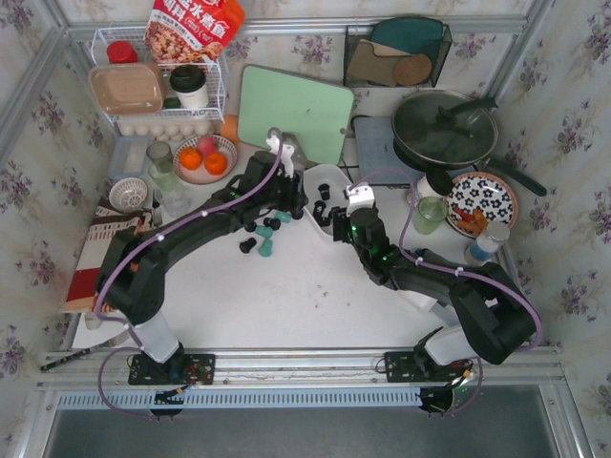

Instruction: Mix the coffee capsules in the storage basket

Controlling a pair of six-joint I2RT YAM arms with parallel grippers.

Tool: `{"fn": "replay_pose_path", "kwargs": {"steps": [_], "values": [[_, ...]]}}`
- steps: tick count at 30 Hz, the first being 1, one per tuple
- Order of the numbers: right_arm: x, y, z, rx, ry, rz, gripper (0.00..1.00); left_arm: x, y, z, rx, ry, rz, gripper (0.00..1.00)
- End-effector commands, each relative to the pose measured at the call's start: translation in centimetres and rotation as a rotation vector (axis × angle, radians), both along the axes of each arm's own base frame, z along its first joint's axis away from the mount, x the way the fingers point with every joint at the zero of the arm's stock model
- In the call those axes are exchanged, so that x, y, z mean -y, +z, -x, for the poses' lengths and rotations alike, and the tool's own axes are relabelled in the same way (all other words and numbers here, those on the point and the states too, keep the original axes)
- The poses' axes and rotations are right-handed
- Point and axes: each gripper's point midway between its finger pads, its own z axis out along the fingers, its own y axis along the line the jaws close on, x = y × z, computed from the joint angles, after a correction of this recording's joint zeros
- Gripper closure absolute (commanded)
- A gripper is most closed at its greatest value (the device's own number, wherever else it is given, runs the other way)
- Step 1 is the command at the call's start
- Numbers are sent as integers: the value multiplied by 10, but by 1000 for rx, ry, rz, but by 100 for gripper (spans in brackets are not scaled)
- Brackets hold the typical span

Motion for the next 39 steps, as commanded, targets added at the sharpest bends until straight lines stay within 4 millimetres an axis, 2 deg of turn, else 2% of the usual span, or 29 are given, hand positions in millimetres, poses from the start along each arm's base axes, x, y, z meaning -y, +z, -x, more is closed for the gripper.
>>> {"fn": "replay_pose_path", "kwargs": {"steps": [1, 6, 9, 10, 13, 16, 20, 24, 29, 33, 36, 39], "values": [[1, 12, -4, 40, -31, -42, 35, 29, 4, -20, 13, -9, 67, 47], [-4, 14, -2, 33, -11, -77, 35, 44, -11, -40, 5, 13, 66, 45], [-8, 16, 0, 33, 4, -92, 35, 52, -11, -47, 17, 0, 81, 39], [-7, 16, 0, 32, 4, -94, 35, 53, -10, -48, 23, -1, 85, 27], [-7, 15, 0, 33, 3, -95, 35, 51, -3, -50, 56, 3, 95, 13], [-10, 14, 1, 30, 17, -96, 35, 42, 7, -46, 90, 22, 92, 12], [-17, 15, 2, 30, 58, -108, 36, 12, 16, -31, 132, 85, 49, 12], [-31, 20, 7, 47, 135, -130, 37, -38, 24, -14, 159, 212, -56, 12], [-52, 28, 17, 76, 219, -142, 38, -103, 28, 21, 166, 355, -163, 11], [-75, 28, 25, 54, 271, -147, 38, -136, 14, 55, 130, 391, -207, 11], [-91, 31, 31, 24, 281, -154, 37, -158, -6, 78, 100, 424, -238, 11], [-99, 30, 31, -8, 255, -189, 37, -180, -20, 96, 94, 454, -273, 11]]}}
